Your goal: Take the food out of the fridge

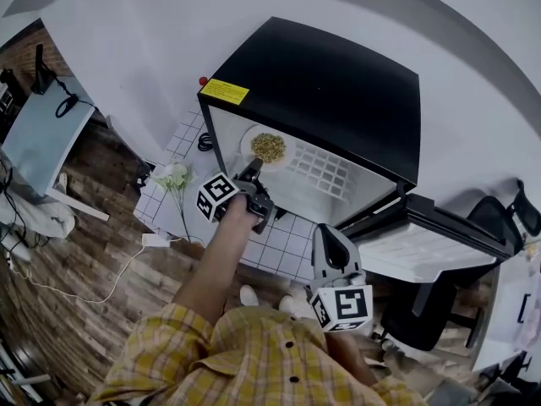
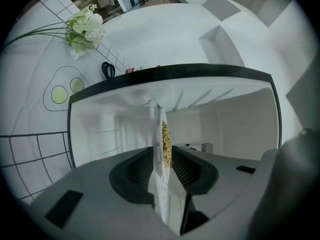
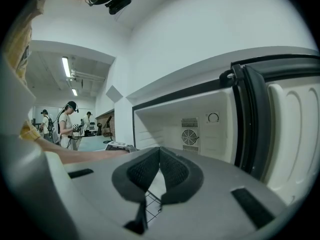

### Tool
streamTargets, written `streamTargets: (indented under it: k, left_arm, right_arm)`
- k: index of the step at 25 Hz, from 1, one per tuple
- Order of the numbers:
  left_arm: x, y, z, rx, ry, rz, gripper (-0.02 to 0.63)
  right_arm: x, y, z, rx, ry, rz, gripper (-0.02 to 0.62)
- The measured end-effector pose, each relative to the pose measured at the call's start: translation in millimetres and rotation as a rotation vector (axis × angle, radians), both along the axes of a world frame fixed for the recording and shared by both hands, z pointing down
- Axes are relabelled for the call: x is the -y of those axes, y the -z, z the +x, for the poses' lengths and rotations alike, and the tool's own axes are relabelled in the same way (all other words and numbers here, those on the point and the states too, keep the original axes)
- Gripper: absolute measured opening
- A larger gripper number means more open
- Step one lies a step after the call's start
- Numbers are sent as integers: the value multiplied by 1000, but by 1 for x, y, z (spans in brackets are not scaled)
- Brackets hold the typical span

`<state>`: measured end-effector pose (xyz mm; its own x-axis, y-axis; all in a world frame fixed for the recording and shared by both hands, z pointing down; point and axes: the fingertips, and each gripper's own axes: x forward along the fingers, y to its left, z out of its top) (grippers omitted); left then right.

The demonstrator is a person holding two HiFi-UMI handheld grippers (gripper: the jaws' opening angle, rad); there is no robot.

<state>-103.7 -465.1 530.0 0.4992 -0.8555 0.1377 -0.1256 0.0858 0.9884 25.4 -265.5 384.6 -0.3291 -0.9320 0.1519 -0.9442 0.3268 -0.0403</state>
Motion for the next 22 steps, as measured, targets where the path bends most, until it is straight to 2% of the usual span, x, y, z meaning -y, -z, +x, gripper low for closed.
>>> streamTargets:
  k: [3,11,13,18,22]
  left_arm:
    - [4,-3,-3,-17,21,-18,86]
    - [7,-12,-3,-37,27,-51,73]
    - [6,-10,-3,-24,24,-53,28]
    - [3,-3,-4,0,21,-49,18]
    - [-5,-4,-7,-12,31,-55,18]
  right_arm:
    - [0,-1,0,-2,2,-2,6]
    - [0,-1,5,1,-1,-3,6]
    - [-2,-1,5,0,0,-4,6]
    - [-6,1,8,6,-1,1,6]
    - [-9,1,7,10,7,4,6]
